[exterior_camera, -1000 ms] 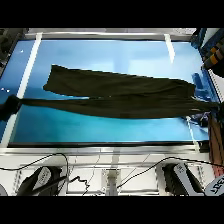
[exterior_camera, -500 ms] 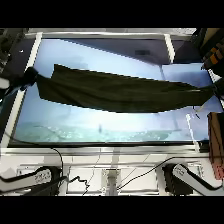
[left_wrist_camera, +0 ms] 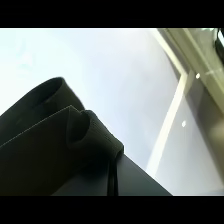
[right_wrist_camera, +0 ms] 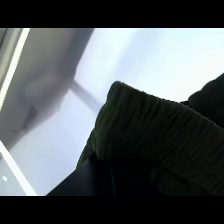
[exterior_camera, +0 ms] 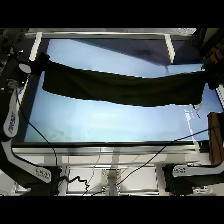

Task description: Fold the clothes and pants, and hang the long-sleeved shirts on hangers.

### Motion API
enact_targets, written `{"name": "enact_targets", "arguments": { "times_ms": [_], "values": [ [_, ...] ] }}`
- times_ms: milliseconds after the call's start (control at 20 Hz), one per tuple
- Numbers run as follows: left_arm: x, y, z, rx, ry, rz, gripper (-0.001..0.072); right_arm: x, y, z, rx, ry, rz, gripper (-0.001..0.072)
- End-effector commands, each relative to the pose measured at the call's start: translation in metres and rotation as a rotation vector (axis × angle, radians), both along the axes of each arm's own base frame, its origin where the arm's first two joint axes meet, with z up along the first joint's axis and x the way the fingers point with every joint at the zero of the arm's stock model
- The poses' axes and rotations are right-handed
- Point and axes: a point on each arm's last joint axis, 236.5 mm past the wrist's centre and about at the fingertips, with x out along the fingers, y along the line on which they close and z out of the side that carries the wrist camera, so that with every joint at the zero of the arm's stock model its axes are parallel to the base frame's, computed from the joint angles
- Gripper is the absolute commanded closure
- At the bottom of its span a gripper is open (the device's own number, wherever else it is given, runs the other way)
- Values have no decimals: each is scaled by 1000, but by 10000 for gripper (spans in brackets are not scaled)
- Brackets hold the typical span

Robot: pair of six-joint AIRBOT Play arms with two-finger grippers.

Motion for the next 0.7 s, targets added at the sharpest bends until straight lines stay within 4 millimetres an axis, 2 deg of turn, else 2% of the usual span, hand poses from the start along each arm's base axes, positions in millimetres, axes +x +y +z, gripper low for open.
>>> {"name": "enact_targets", "arguments": {
  "times_ms": [0, 150, 300, 350, 550, 600, 650],
  "values": [
    [26, -1, -11, -40, -35, 37, 699, 30, -13, -17, 70, -73, -95, 688],
    [35, 6, -18, -27, -70, 70, 699, 43, -27, -17, 71, -151, -152, 688],
    [42, 1, -31, -56, -85, 97, 697, 47, -33, -29, 77, -161, -176, 687],
    [45, -1, -30, -61, -107, 108, 697, 49, -34, -32, 88, -169, -190, 687],
    [54, -8, -18, -30, -192, 135, 696, 54, -47, -25, 60, -225, -227, 686],
    [54, -8, -20, -30, -189, 135, 693, 53, -47, -25, 50, -222, -223, 663],
    [54, -8, -20, -30, -188, 133, 573, 53, -45, -28, 55, -209, -215, 428]
  ]
}}
